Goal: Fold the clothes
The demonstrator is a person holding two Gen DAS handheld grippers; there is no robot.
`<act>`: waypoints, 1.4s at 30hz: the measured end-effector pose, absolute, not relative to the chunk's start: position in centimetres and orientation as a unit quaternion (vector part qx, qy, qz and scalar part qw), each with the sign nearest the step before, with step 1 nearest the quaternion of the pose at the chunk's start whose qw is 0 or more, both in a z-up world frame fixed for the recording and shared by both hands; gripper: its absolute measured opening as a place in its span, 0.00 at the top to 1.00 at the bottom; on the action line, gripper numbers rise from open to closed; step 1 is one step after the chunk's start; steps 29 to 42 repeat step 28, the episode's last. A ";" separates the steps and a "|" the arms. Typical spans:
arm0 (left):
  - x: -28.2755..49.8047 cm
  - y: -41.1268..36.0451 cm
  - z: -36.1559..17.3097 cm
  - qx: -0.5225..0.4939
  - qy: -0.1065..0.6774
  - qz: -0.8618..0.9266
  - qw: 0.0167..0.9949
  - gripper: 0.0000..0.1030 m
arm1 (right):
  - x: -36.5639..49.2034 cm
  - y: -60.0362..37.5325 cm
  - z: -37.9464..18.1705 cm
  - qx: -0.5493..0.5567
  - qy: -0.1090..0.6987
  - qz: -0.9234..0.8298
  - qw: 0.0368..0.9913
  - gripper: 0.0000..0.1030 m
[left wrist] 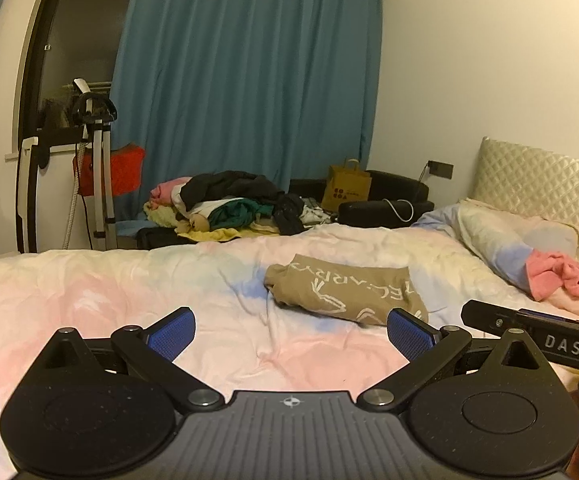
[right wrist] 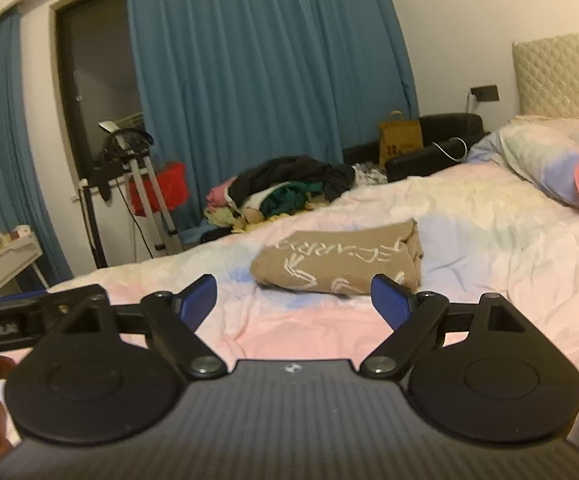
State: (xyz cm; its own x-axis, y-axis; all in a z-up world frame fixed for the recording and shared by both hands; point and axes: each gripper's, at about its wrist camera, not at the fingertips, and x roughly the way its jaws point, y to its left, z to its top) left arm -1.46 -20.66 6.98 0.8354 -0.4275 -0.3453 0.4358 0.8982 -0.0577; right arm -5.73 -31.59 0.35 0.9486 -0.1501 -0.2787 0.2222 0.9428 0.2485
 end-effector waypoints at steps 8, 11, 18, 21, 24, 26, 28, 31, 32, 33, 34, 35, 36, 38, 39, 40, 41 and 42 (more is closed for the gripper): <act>-1.3 -20.2 6.6 0.010 0.183 -0.212 0.960 0.00 | -5.2 -31.1 -0.3 0.118 0.135 -0.110 0.978 0.17; -1.3 -20.2 6.5 0.011 0.187 -0.211 0.959 0.00 | -5.0 -30.9 -0.3 0.112 0.139 -0.108 0.978 0.17; -1.3 -20.0 6.5 0.000 0.196 -0.215 0.957 0.00 | -4.8 -31.2 -0.5 0.119 0.145 -0.112 0.976 0.17; -1.5 -20.0 6.6 0.001 0.192 -0.214 0.958 0.00 | -4.8 -30.9 -0.6 0.116 0.147 -0.112 0.976 0.17; -1.6 -20.0 6.7 0.002 0.193 -0.214 0.958 0.00 | -4.9 -30.8 -0.6 0.115 0.148 -0.110 0.976 0.17; -1.7 -20.1 6.7 0.004 0.194 -0.214 0.957 0.00 | -4.8 -30.9 -0.6 0.116 0.149 -0.110 0.976 0.17; -1.7 -20.1 6.7 0.007 0.196 -0.215 0.957 0.00 | -4.9 -31.0 -0.5 0.117 0.149 -0.111 0.976 0.17; -1.7 -20.1 6.7 0.007 0.196 -0.215 0.957 0.00 | -4.9 -31.0 -0.5 0.117 0.149 -0.111 0.976 0.17; -1.7 -20.1 6.7 0.007 0.196 -0.215 0.957 0.00 | -4.9 -31.0 -0.5 0.117 0.149 -0.111 0.976 0.17; -1.7 -20.1 6.7 0.007 0.196 -0.215 0.957 0.00 | -4.9 -31.0 -0.5 0.117 0.149 -0.111 0.976 0.17; -1.7 -20.1 6.7 0.007 0.196 -0.215 0.957 0.00 | -4.9 -31.0 -0.5 0.117 0.149 -0.111 0.976 0.17; -1.7 -20.1 6.7 0.007 0.196 -0.215 0.957 0.00 | -4.9 -31.0 -0.5 0.117 0.149 -0.111 0.976 0.17; -1.7 -20.1 6.7 0.007 0.196 -0.215 0.957 0.00 | -4.9 -31.0 -0.5 0.117 0.149 -0.111 0.976 0.17; -1.7 -20.1 6.7 0.007 0.196 -0.215 0.957 0.00 | -4.9 -31.0 -0.5 0.117 0.149 -0.111 0.976 0.17; -1.7 -20.1 6.7 0.007 0.196 -0.215 0.957 0.00 | -4.9 -31.0 -0.5 0.117 0.149 -0.111 0.976 0.17; -1.7 -20.1 6.7 0.007 0.196 -0.215 0.957 0.00 | -4.9 -31.0 -0.5 0.117 0.149 -0.111 0.976 0.17; -1.7 -20.1 6.7 0.007 0.196 -0.215 0.957 0.00 | -4.9 -31.0 -0.5 0.117 0.149 -0.111 0.976 0.17; -1.7 -20.1 6.7 0.007 0.196 -0.215 0.957 0.00 | -4.9 -31.0 -0.5 0.117 0.149 -0.111 0.976 0.17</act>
